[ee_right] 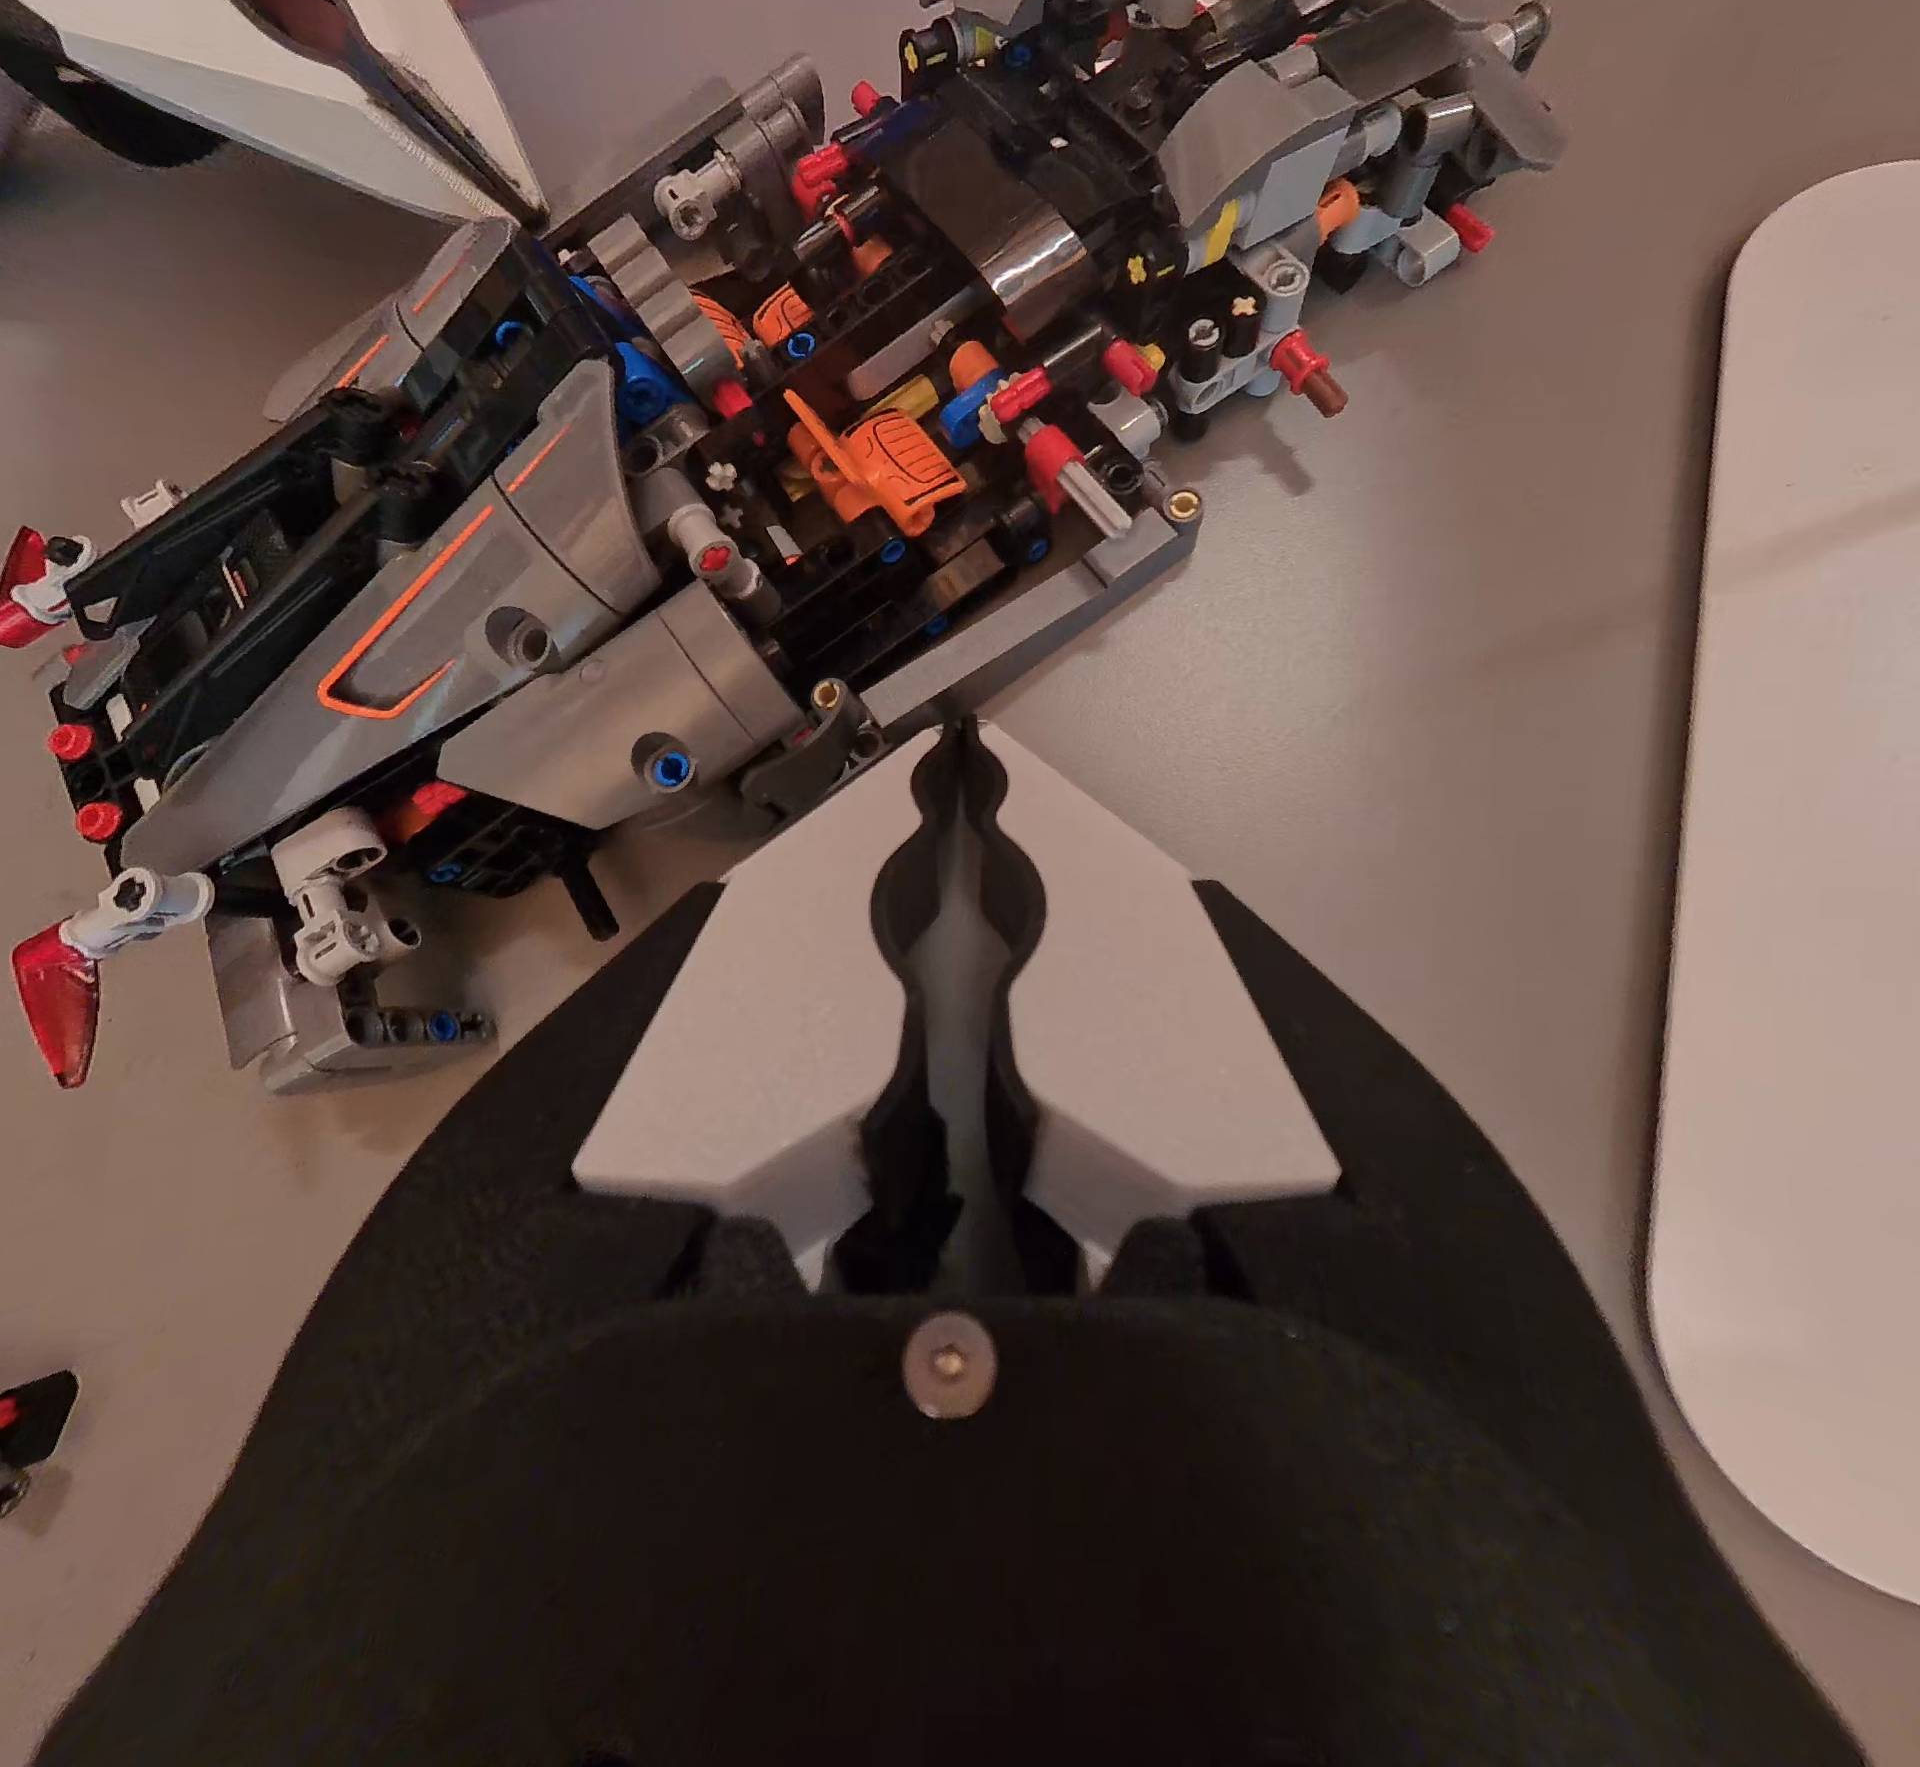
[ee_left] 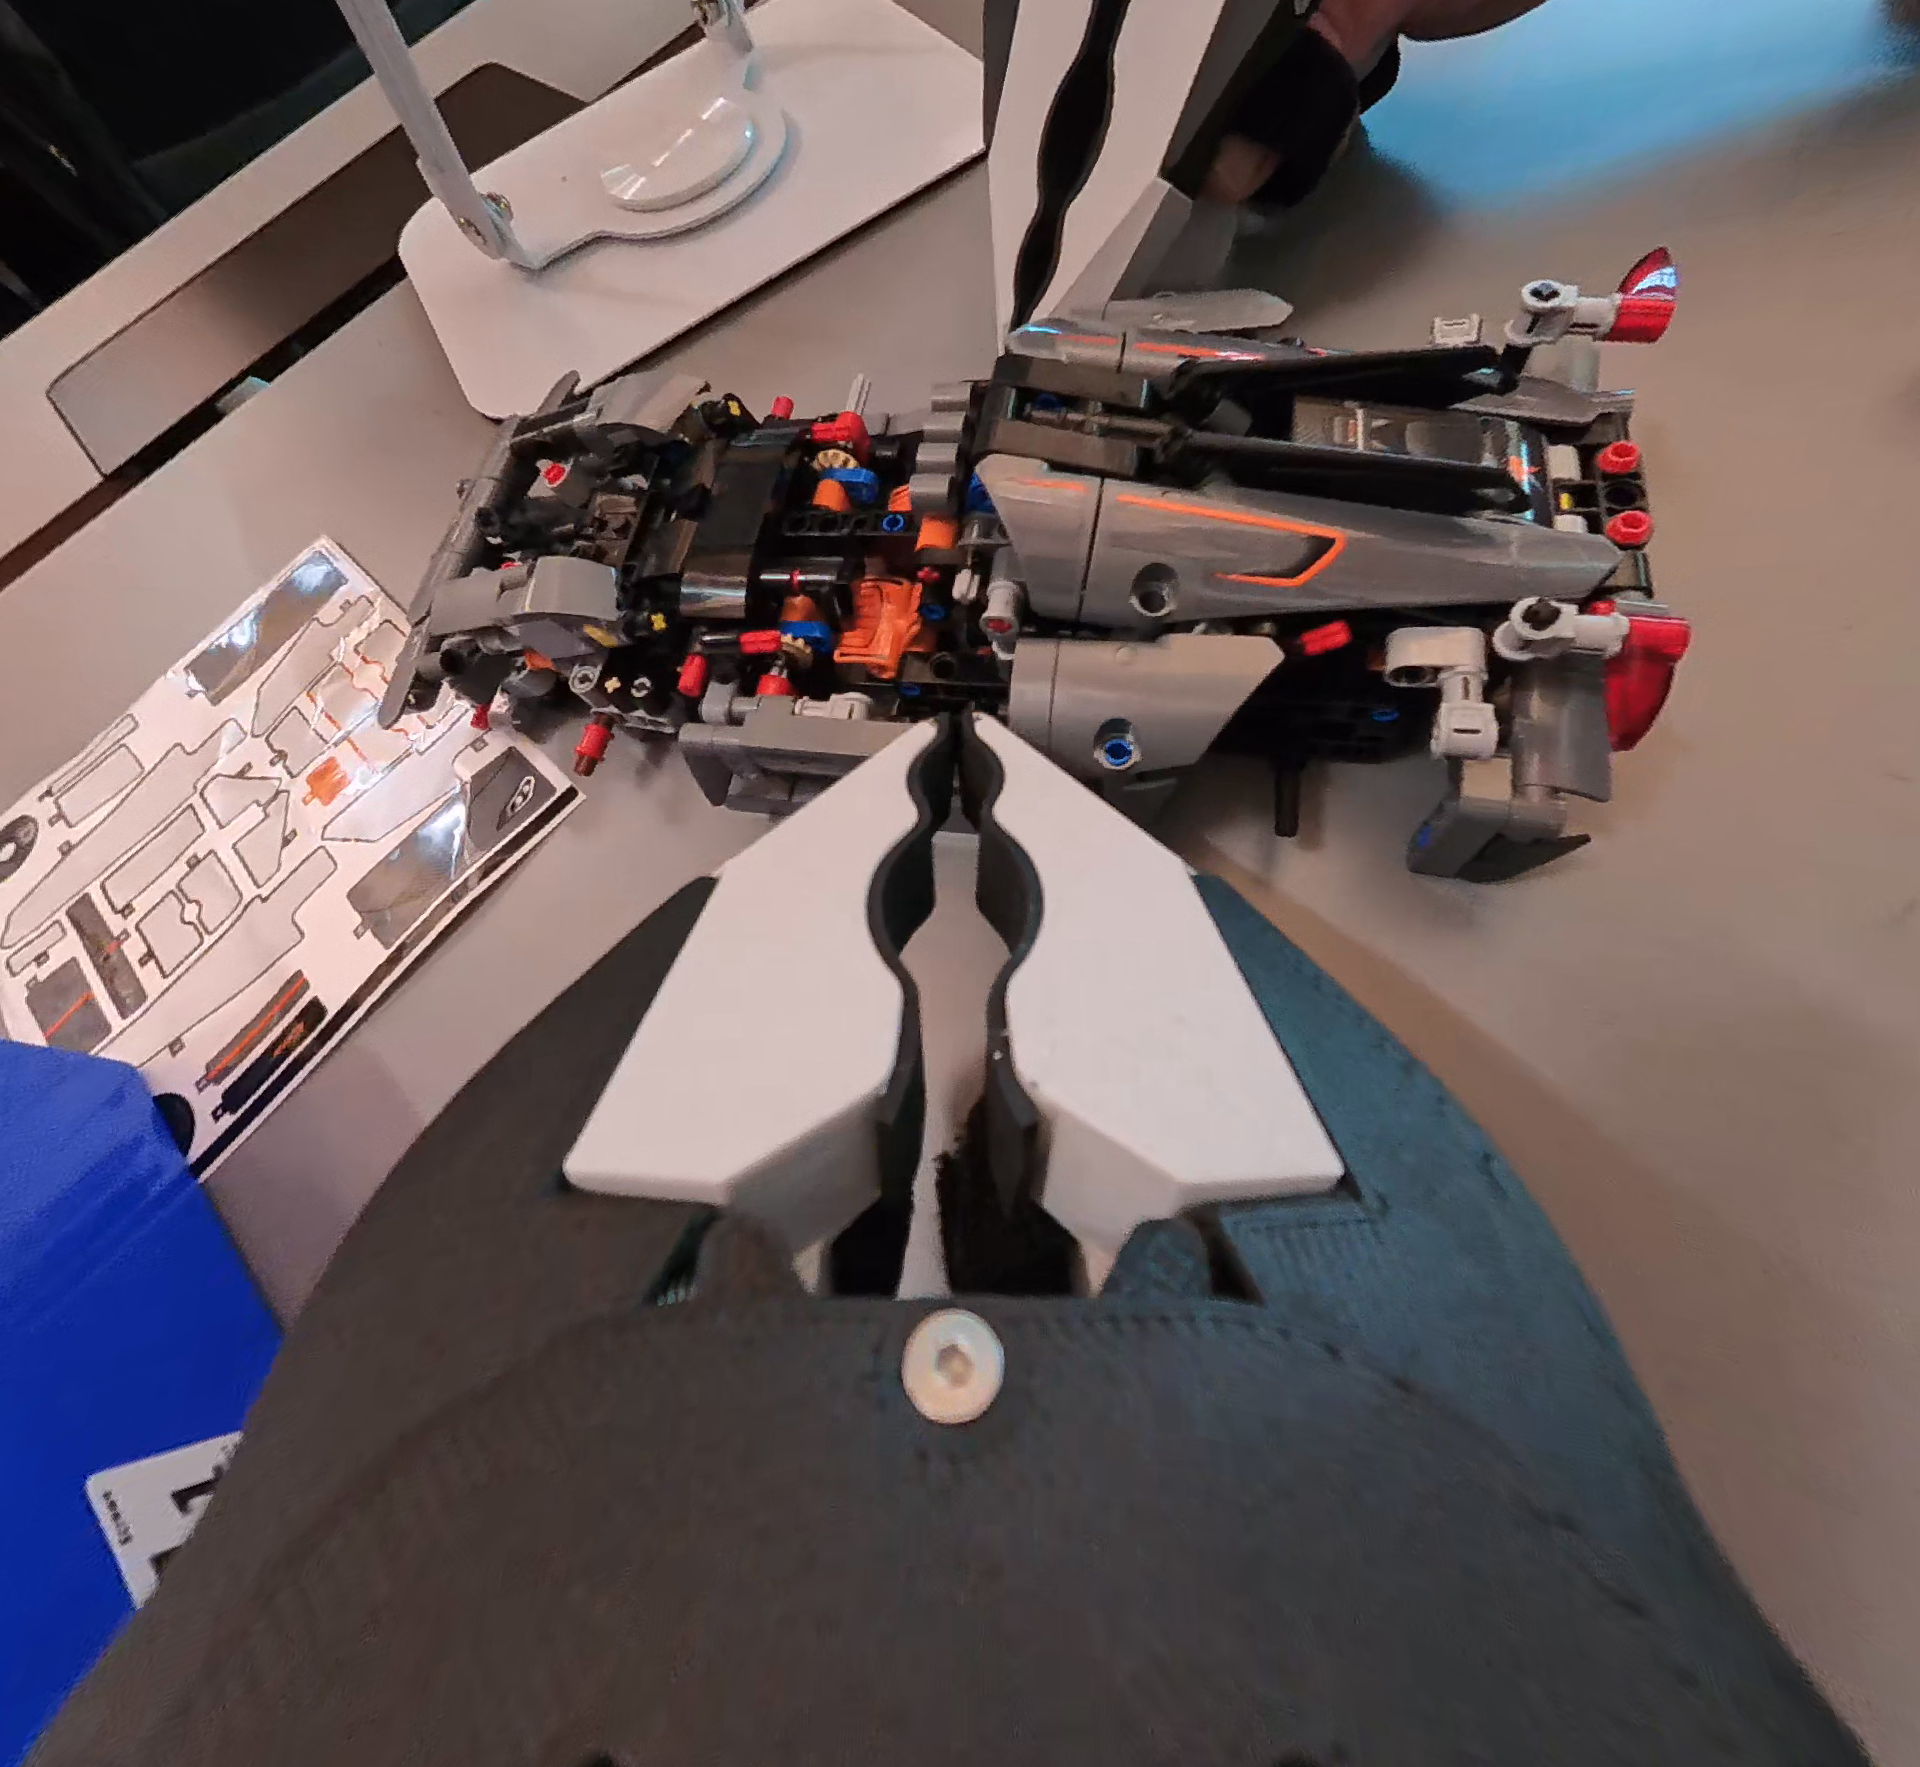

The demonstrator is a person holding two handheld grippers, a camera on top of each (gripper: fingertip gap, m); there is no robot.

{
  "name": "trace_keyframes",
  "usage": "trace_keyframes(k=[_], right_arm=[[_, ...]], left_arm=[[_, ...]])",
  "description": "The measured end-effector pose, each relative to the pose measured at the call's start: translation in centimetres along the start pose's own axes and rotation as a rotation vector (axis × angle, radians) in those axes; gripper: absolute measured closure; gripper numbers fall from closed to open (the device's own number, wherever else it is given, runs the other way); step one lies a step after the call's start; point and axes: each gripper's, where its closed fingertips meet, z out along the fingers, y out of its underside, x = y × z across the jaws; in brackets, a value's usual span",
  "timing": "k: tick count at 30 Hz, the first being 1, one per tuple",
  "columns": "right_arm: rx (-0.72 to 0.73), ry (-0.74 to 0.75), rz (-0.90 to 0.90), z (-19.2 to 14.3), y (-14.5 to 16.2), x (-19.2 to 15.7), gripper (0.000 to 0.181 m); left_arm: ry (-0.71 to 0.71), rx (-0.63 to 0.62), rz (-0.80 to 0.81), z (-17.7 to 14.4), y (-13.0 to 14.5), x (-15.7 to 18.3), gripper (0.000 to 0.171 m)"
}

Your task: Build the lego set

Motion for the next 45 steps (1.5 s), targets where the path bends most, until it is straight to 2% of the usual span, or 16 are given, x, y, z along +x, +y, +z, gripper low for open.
trace_keyframes(k=[5,9,10,16,19,22,23,24,30,34,36,39,42,45], right_arm=[[0.0,-0.001,0.0,0.0,0.0,0.0,0.181],[0.0,-0.001,0.0,0.0,0.0,0.0,0.181],[0.0,-0.001,0.0,0.0,0.0,0.0,0.181],[0.0,-0.01,0.006,0.0,0.0,-0.1,0.181],[0.0,-0.005,0.002,0.0,0.0,-0.1,0.181],[0.0,-0.003,0.001,0.0,0.0,0.0,0.181],[0.0,-0.004,0.001,0.0,0.0,-0.1,0.181],[0.0,-0.005,0.002,0.0,0.0,-0.1,0.181],[0.0,-0.007,0.002,0.0,0.0,-0.1,0.181],[-0.001,-0.009,0.002,0.0,0.0,-0.1,0.181],[-0.001,-0.013,0.005,0.0,0.0,-0.1,0.181],[-0.001,-0.016,0.007,0.0,0.0,-0.1,0.181],[-0.001,-0.015,0.007,0.0,0.0,-0.1,0.181],[-0.001,-0.014,0.006,0.0,0.0,-0.1,0.181]], left_arm=[[0.0,-0.005,-0.04,-0.1,0.1,-0.2,0.171],[-0.059,-0.023,-0.157,-0.8,0.5,-1.5,0.152],[-0.092,-0.045,-0.141,-1.0,0.8,-1.9,0.149],[-0.299,-0.171,0.296,-0.2,1.4,-2.2,0.118],[-0.325,-0.174,0.424,0.2,1.0,-2.2,0.115],[-0.332,-0.183,0.492,0.0,1.0,-2.4,0.122],[-0.359,-0.18,0.512,-0.2,0.8,-2.7,0.132],[-0.378,-0.177,0.528,-0.3,0.6,-3.0,0.134],[-0.354,-0.206,0.568,0.2,0.9,-2.8,0.132],[-0.338,-0.177,0.599,-0.1,0.2,-2.4,0.14],[-0.302,-0.202,0.663,0.1,0.3,-1.9,0.151],[-0.288,-0.238,0.755,0.3,0.4,-1.7,0.154],[-0.257,-0.242,0.763,0.3,0.3,-1.8,0.155],[-0.249,-0.225,0.708,0.3,0.1,-2.0,0.156]])
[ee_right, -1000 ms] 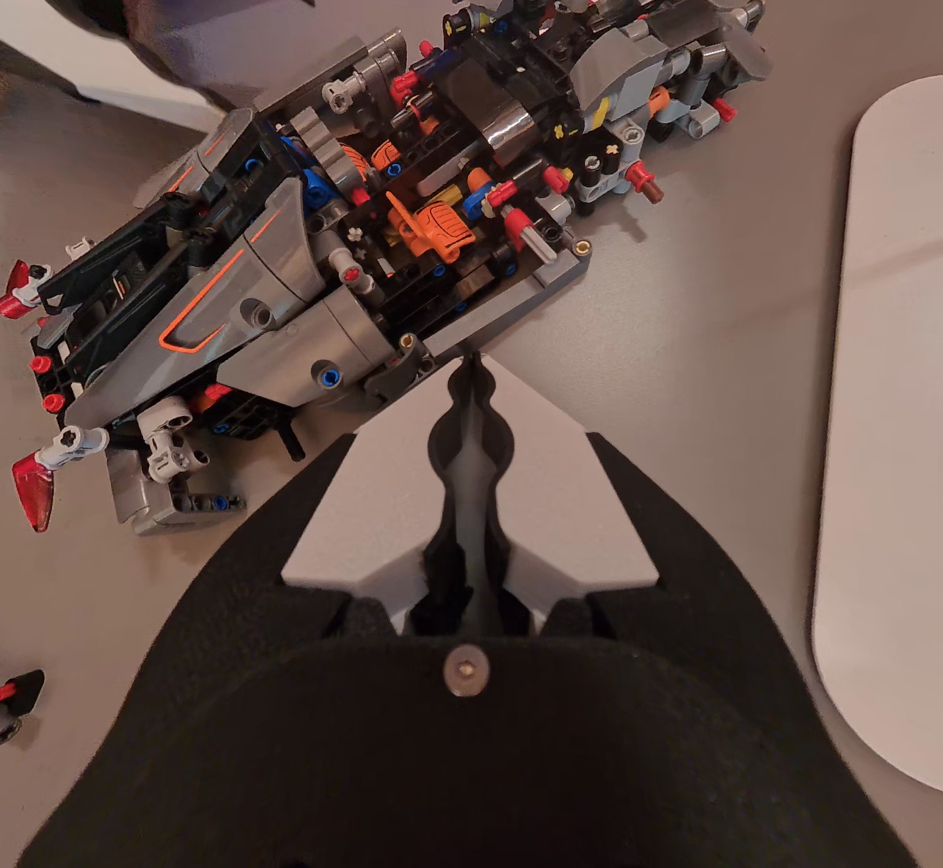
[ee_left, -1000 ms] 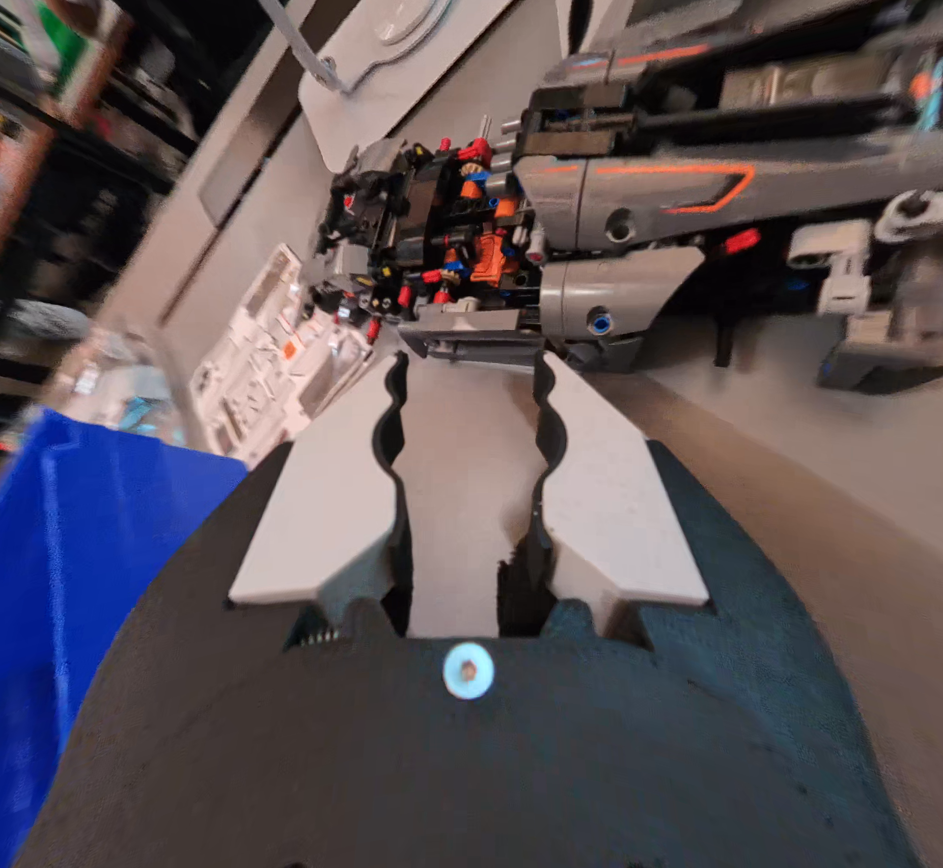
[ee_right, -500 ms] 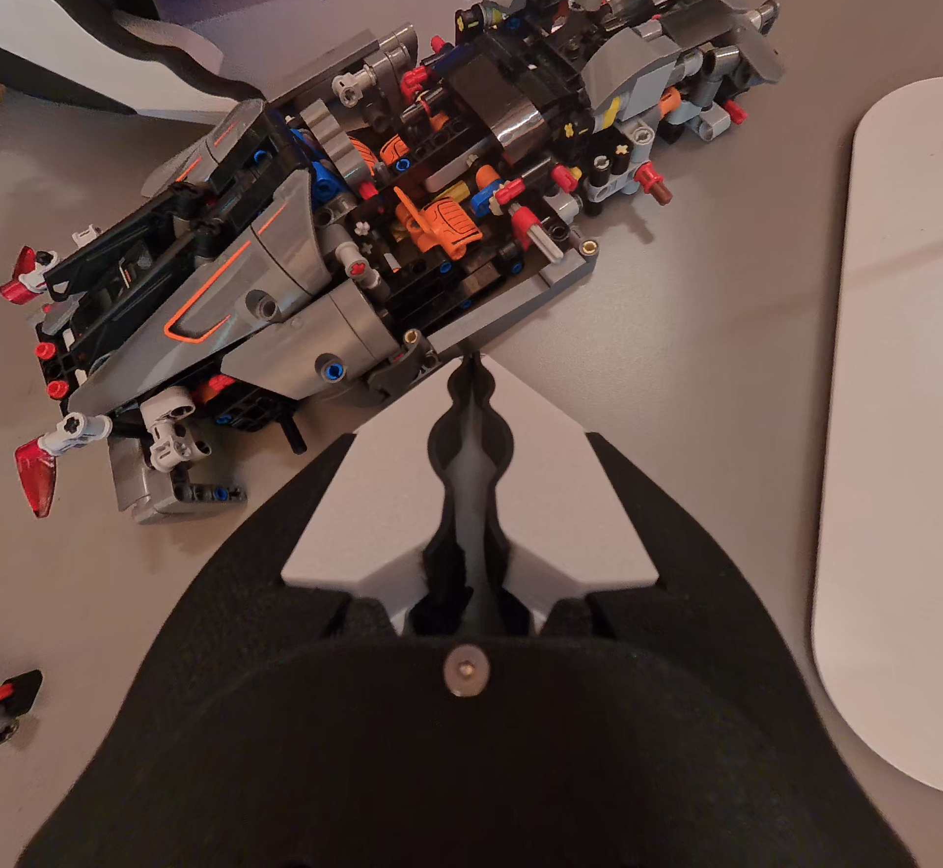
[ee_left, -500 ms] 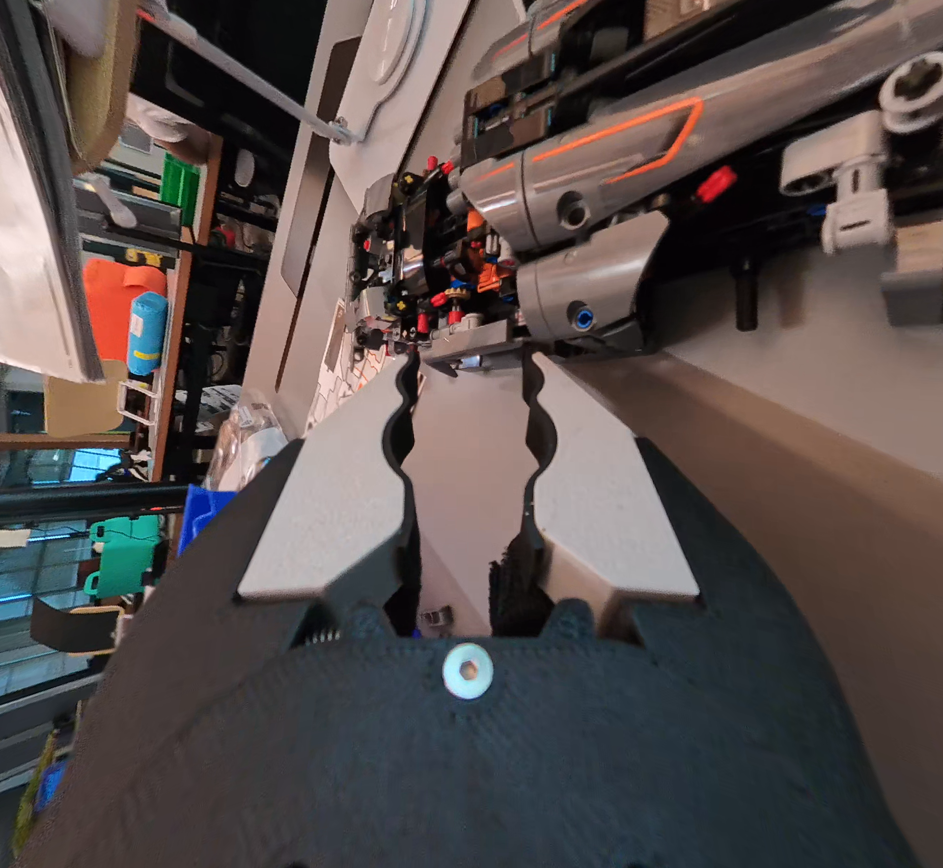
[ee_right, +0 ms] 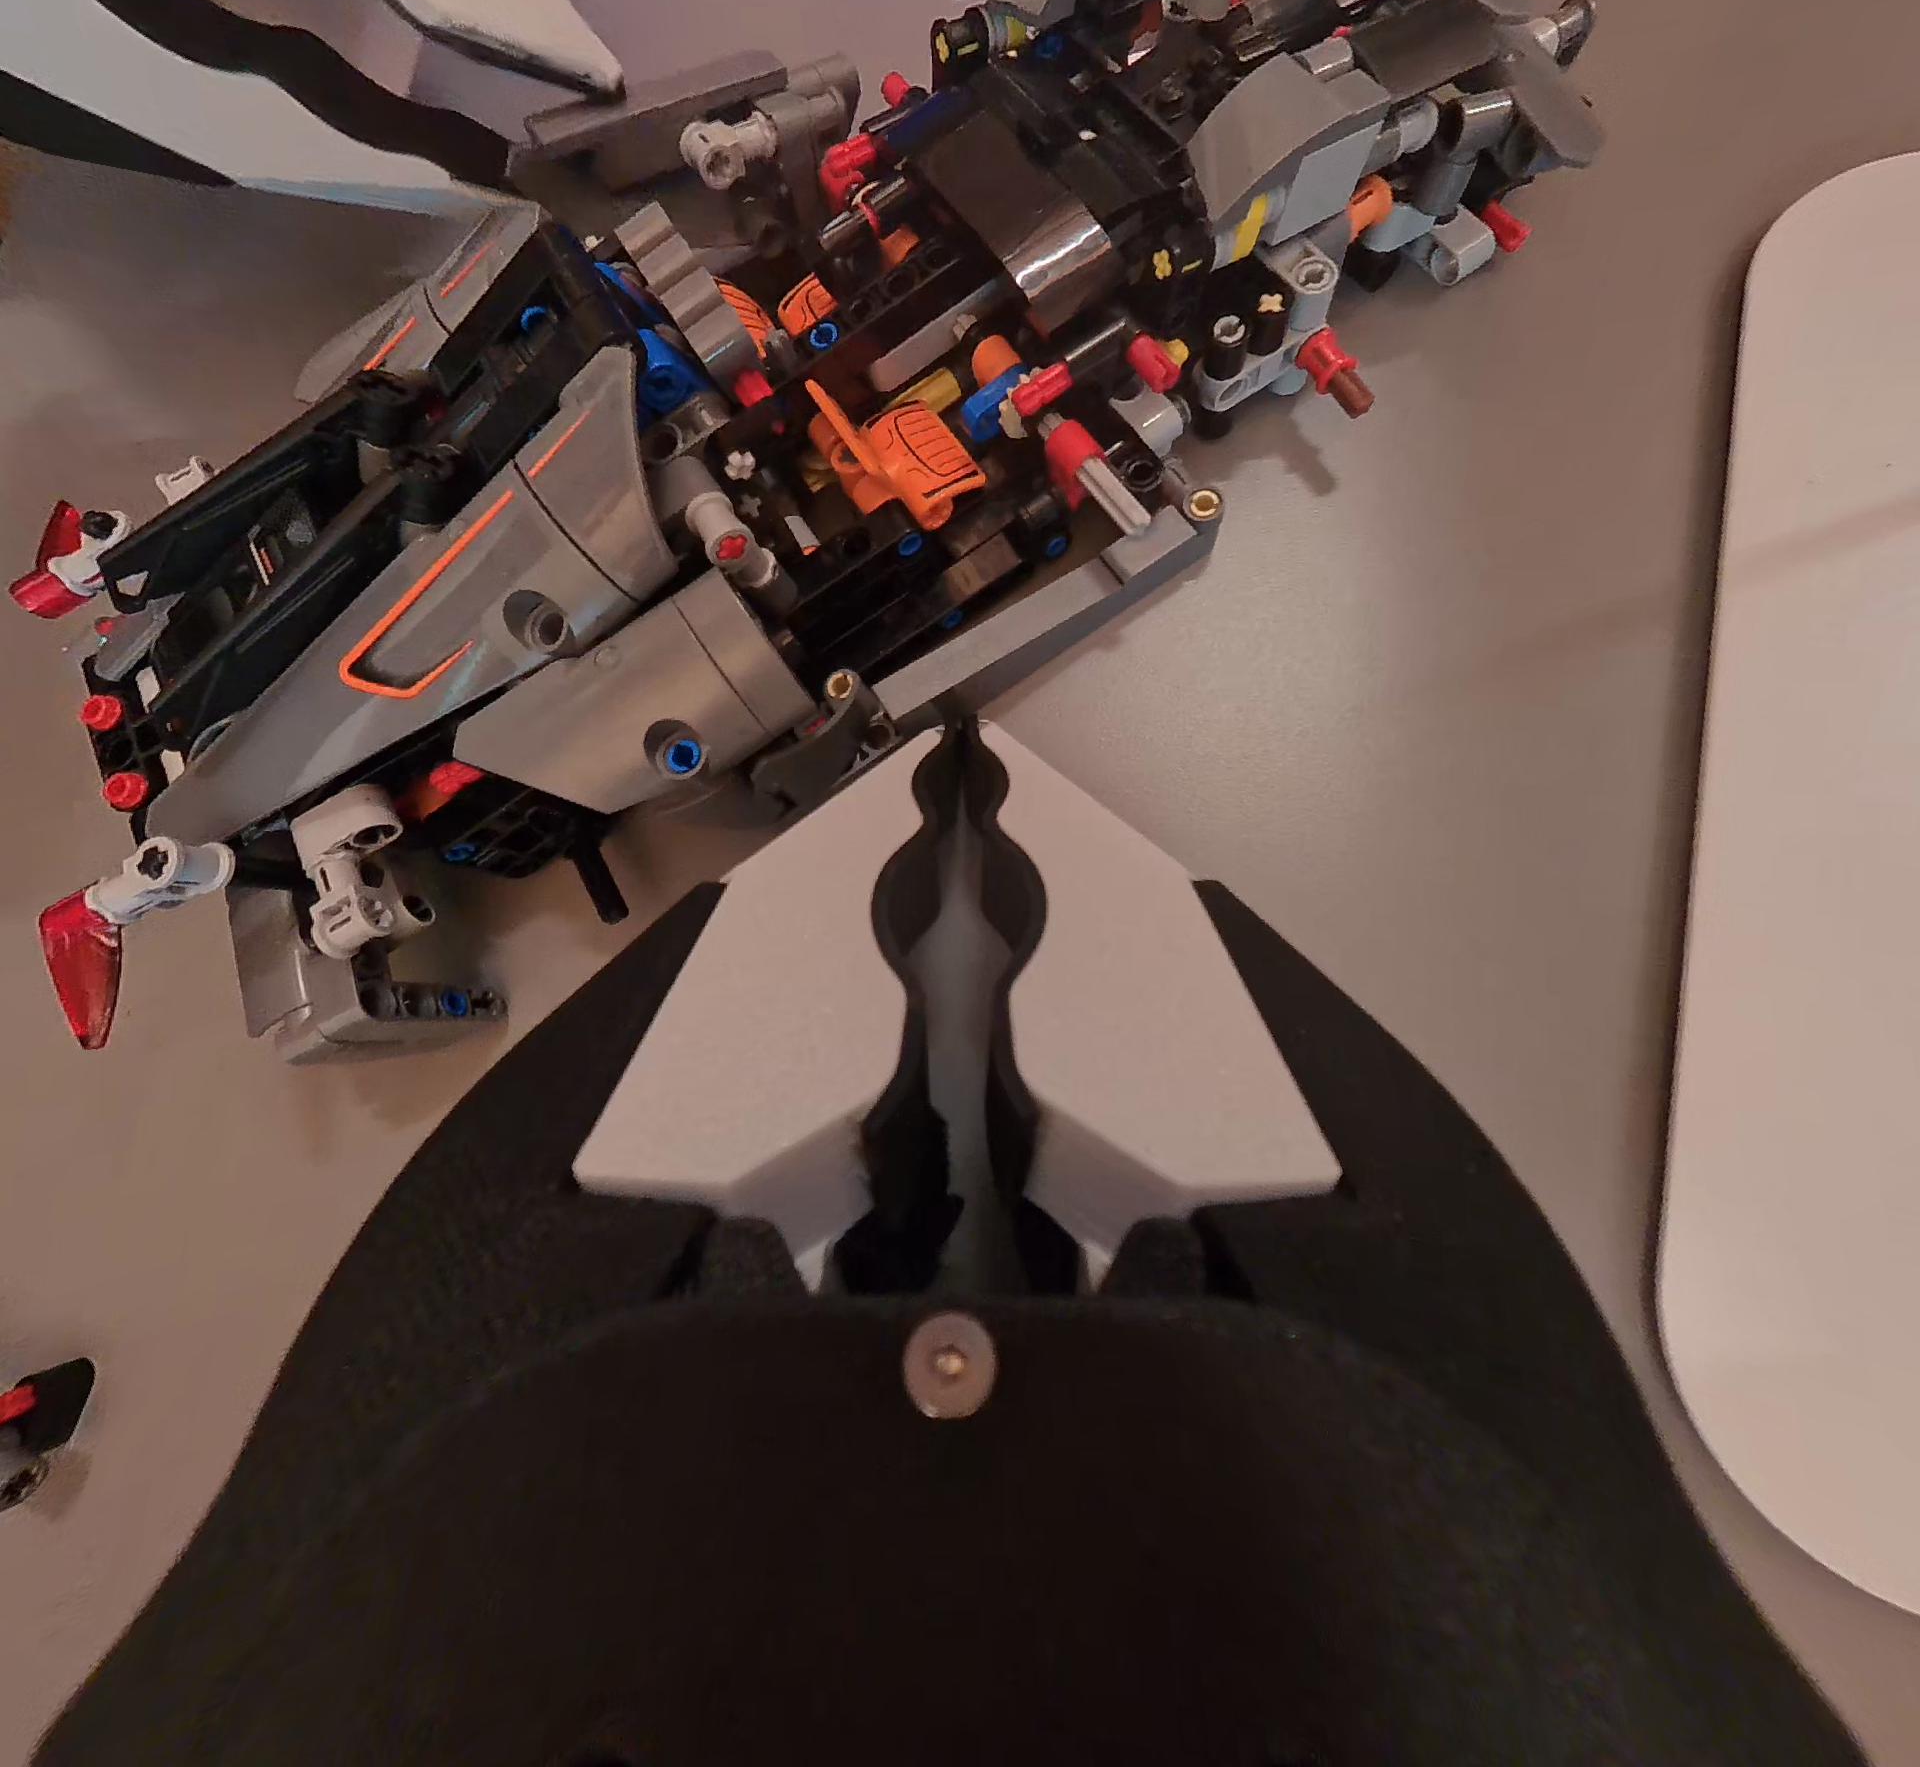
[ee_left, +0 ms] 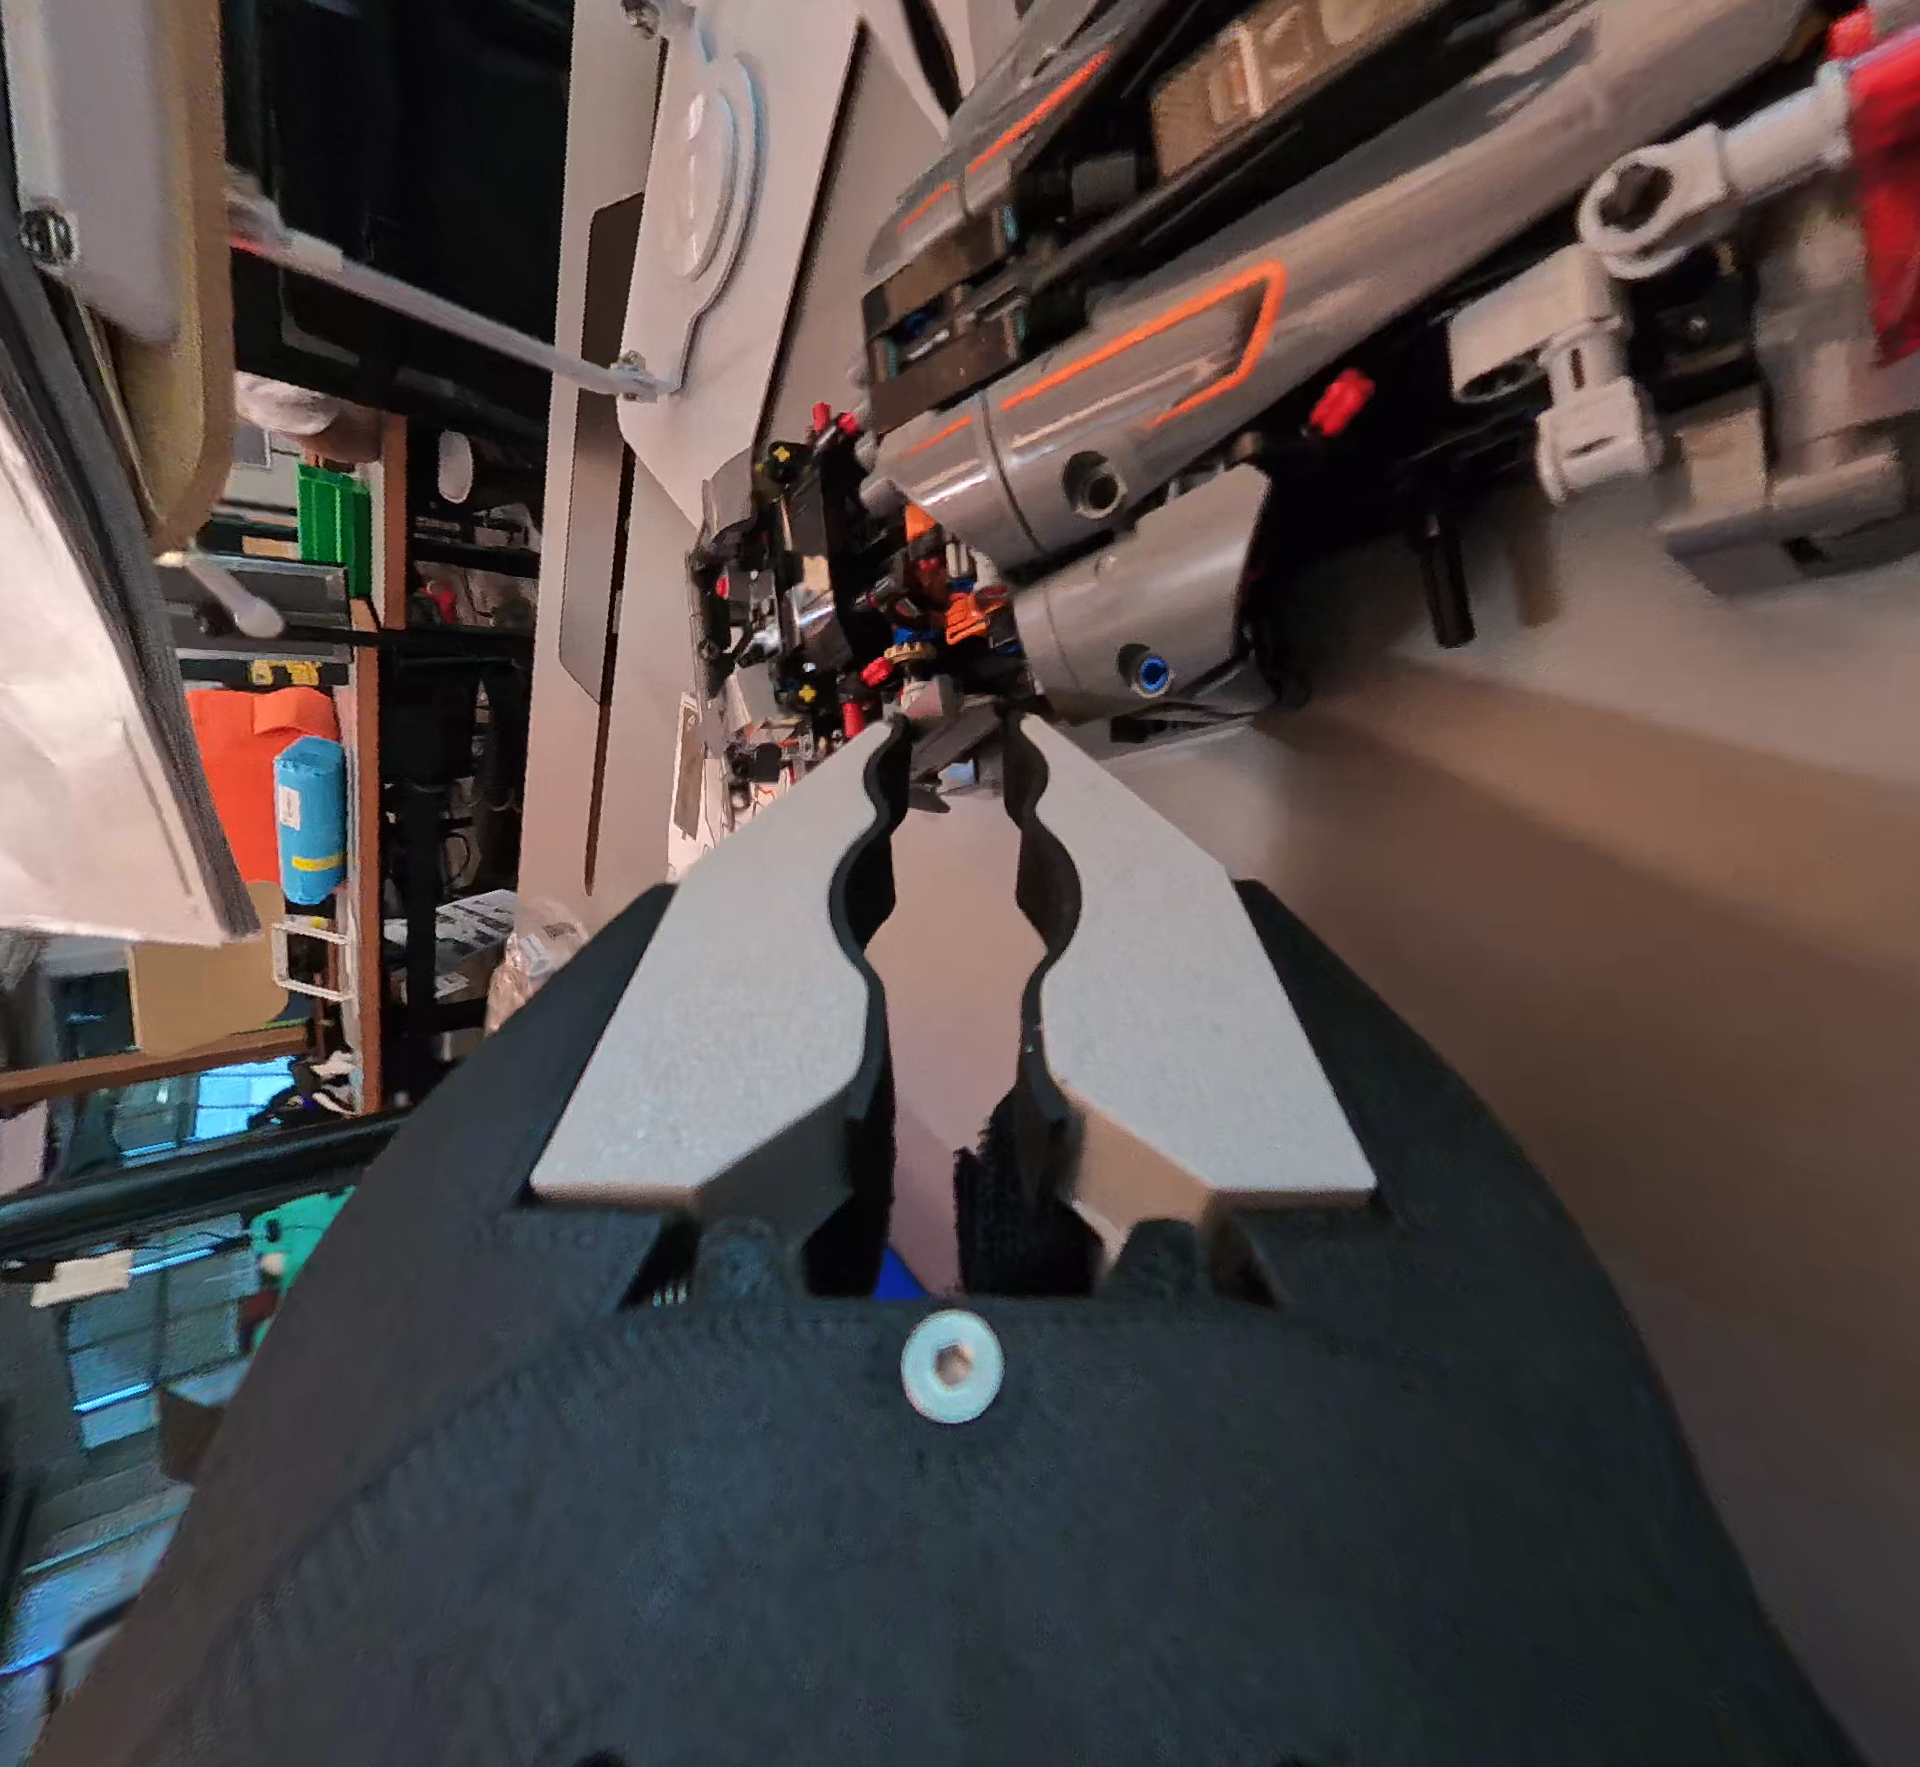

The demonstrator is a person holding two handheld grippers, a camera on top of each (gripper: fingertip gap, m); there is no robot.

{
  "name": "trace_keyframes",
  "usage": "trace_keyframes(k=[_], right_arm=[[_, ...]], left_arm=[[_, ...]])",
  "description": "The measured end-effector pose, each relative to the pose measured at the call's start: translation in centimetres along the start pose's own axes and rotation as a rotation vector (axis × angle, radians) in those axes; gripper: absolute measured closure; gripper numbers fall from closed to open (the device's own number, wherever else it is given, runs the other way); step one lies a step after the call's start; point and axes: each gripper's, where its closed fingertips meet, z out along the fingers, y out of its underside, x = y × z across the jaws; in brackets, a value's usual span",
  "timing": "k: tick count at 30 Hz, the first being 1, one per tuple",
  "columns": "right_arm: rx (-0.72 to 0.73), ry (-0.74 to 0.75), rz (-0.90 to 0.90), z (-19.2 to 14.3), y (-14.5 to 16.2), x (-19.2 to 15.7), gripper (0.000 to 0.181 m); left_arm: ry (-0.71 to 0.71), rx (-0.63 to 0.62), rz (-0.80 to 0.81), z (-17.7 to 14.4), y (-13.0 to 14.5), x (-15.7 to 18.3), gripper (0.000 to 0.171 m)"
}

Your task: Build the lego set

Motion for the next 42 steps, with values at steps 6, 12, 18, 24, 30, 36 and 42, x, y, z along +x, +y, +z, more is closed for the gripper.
trace_keyframes(k=[6,12,18,24,30,36,42], right_arm=[[0.0,-0.002,0.002,0.0,0.0,0.0,0.181],[0.0,-0.003,0.002,0.0,0.0,0.0,0.181],[-0.001,-0.013,0.007,0.0,0.0,-0.1,0.181],[-0.001,-0.008,0.002,0.0,0.0,-0.1,0.181],[-0.001,-0.011,0.005,0.0,0.0,-0.1,0.181],[-0.001,-0.01,0.002,0.0,0.0,-0.1,0.181],[-0.001,-0.014,0.005,0.0,0.0,-0.1,0.181]], left_arm=[[-0.013,0.026,-0.235,0.3,0.4,-0.8,0.156],[-0.01,0.042,-0.431,0.7,1.7,-1.5,0.159],[-0.001,0.035,-0.308,0.3,1.3,-0.3,0.135],[-0.074,0.006,-0.135,0.4,1.1,-1.0,0.128],[-0.131,-0.102,-0.004,1.0,2.2,-1.7,0.129],[-0.162,-0.11,0.063,2.0,2.3,-0.8,0.122],[-0.178,-0.094,0.058,2.4,2.6,-1.2,0.14]])
